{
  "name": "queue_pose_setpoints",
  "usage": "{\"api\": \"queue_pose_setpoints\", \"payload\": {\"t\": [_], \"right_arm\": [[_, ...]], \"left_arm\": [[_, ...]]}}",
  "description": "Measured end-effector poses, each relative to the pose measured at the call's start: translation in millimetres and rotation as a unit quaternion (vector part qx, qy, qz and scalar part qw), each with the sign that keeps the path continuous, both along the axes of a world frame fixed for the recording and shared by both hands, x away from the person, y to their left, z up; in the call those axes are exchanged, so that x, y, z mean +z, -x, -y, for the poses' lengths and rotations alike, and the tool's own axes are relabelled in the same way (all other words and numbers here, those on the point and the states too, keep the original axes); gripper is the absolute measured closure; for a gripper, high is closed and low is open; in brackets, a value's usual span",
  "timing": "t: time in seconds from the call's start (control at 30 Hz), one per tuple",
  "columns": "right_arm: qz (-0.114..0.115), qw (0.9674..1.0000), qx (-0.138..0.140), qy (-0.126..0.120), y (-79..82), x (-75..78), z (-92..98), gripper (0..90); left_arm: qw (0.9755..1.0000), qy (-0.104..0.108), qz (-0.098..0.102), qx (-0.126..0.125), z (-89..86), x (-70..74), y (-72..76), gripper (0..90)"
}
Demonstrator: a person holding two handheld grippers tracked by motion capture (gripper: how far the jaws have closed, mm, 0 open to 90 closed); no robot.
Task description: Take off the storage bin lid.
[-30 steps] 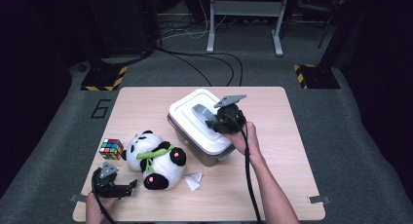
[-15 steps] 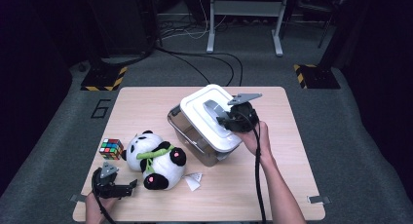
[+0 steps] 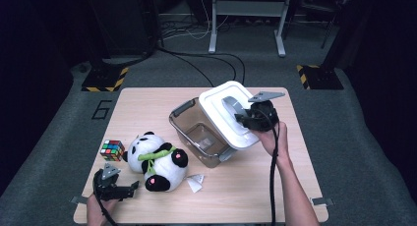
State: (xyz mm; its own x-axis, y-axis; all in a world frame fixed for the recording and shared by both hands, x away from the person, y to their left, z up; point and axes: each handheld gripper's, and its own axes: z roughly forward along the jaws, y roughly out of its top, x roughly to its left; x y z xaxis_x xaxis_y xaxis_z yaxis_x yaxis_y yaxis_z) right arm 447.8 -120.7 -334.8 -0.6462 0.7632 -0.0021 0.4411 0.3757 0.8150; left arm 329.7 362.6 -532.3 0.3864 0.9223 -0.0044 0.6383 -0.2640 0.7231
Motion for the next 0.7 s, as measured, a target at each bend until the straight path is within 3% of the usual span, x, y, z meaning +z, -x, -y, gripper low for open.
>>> {"api": "queue_pose_setpoints", "payload": {"t": [0.4,0.7], "right_arm": [[0.0,0.9983,-0.058,0.013,-0.7,-3.0,45.6,67.2],[0.003,0.9945,-0.105,0.0,-2.4,-2.4,77.3,67.2]], "left_arm": [[1.0,-0.001,-0.001,0.0,0.0,0.1,0.4,0.0],[1.0,0.0,-0.001,0.0,-0.2,0.1,0.3,0.0]]}}
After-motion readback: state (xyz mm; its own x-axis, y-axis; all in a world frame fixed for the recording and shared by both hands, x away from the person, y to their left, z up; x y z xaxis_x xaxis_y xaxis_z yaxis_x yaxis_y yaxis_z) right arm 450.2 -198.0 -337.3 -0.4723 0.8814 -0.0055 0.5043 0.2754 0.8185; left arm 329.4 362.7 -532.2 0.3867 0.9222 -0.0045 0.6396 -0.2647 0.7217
